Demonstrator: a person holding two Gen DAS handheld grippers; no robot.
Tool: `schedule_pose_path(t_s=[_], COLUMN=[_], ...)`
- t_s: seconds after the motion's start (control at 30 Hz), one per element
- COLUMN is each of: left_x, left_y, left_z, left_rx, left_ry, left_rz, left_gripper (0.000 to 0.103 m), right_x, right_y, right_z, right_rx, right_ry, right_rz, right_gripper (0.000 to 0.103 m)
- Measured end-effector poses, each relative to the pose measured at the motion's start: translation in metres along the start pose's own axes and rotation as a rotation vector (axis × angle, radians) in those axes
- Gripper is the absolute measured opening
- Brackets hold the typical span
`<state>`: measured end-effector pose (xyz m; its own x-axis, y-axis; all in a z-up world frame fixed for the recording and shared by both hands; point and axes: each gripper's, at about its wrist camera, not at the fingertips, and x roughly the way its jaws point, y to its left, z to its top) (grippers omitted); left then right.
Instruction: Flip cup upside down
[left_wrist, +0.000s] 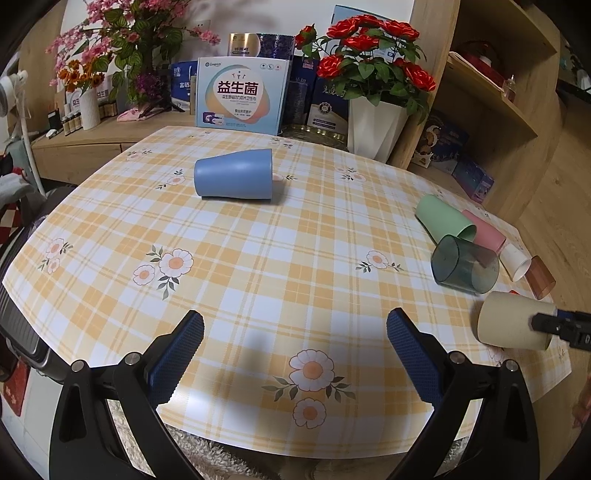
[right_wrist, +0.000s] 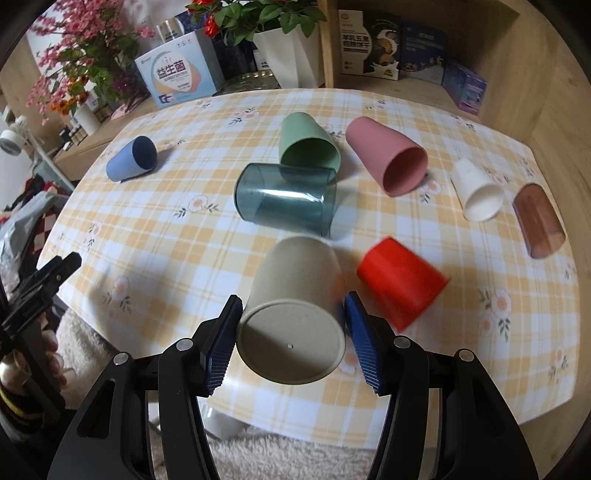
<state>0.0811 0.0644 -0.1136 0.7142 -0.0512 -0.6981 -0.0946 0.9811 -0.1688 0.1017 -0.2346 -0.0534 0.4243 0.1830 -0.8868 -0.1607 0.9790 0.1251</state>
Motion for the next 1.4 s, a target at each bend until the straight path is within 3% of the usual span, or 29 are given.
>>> schedule_pose_path(t_s=[0.53,0.93,1.2,1.4], left_x=[0.001,0.0,-0.024,-0.061], left_y=[0.006,0.008,-0.008,-0.029], left_z=[0.001,0.007,0.038,0.069], left_rx=[-0.02,-0.005,0.093,0.173], left_ry=[-0.003,0.0,-0.063,-0.145], left_rz=[0.003,0.022,0.016,-0.024], left_gripper=[0.097,0.097,0.097,0.097], right_x=[0.024,0.039,-0.005,-0.062], right_y=[0.014,0.017,0.022,0.026], right_z=[0.044,0.051,0.053,0.047], right_rx=[-0.06,-0.028,0.023,0.044], right_ry=[0.045,0.056,-0.071,-0.228], right_rz=[-0.004,-0.004,0.031,0.026], right_gripper=[0.055,0.056,0.057,0.071])
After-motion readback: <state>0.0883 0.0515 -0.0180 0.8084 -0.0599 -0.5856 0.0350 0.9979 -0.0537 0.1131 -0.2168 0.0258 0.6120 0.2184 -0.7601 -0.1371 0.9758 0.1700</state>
